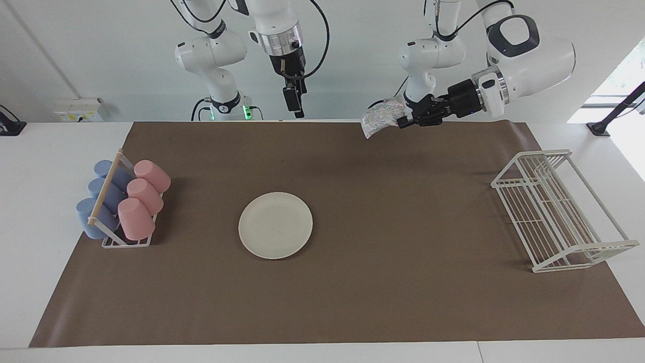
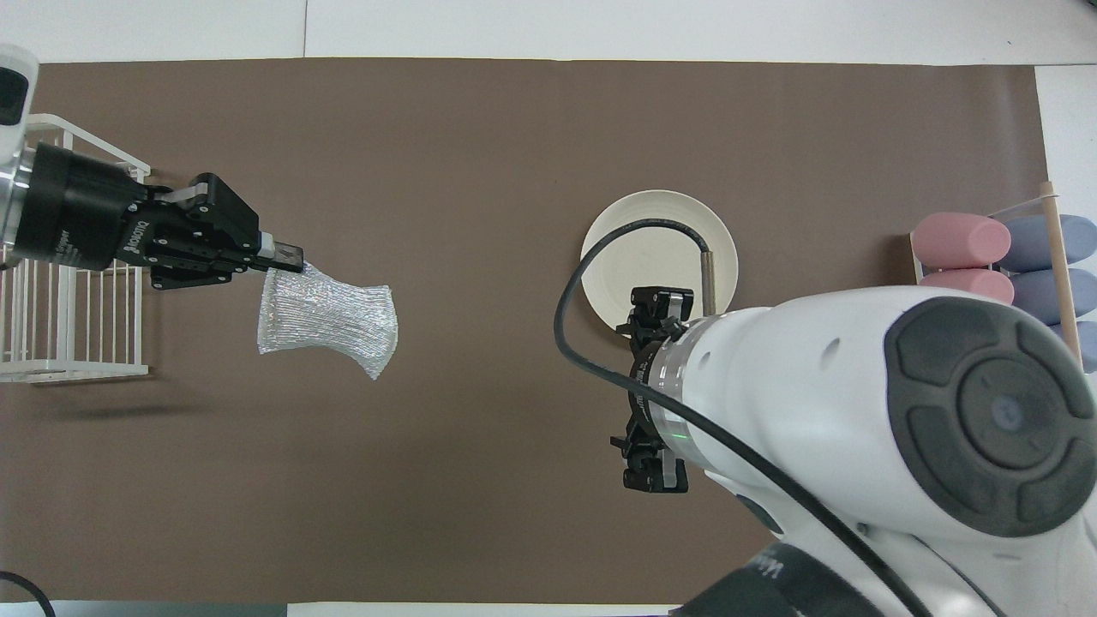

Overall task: Wipe plate with sponge
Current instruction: 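Carry the sponge toward the center while the right gripper moves near the plate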

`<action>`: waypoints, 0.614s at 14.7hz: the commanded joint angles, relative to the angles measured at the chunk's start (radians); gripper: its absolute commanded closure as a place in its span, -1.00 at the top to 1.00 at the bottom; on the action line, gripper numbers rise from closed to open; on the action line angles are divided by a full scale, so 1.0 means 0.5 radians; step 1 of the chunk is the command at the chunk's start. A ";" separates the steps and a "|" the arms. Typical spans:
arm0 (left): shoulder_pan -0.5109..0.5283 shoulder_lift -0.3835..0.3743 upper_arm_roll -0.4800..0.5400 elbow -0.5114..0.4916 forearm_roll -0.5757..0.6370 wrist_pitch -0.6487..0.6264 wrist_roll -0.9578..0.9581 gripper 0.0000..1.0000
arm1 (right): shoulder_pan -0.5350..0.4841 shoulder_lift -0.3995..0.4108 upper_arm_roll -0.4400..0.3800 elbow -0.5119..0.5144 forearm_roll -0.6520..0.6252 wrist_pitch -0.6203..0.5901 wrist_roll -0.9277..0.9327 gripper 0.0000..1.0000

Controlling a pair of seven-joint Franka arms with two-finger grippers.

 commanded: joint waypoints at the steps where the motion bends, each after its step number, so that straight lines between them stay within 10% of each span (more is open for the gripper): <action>1: -0.101 -0.120 0.011 -0.244 -0.200 0.090 0.209 -1.00 | 0.024 -0.083 -0.003 -0.129 0.039 0.152 0.025 1.00; 9: -0.181 -0.081 0.011 -0.554 -0.612 -0.020 0.710 -1.00 | 0.153 -0.090 0.071 -0.270 0.165 0.504 0.065 1.00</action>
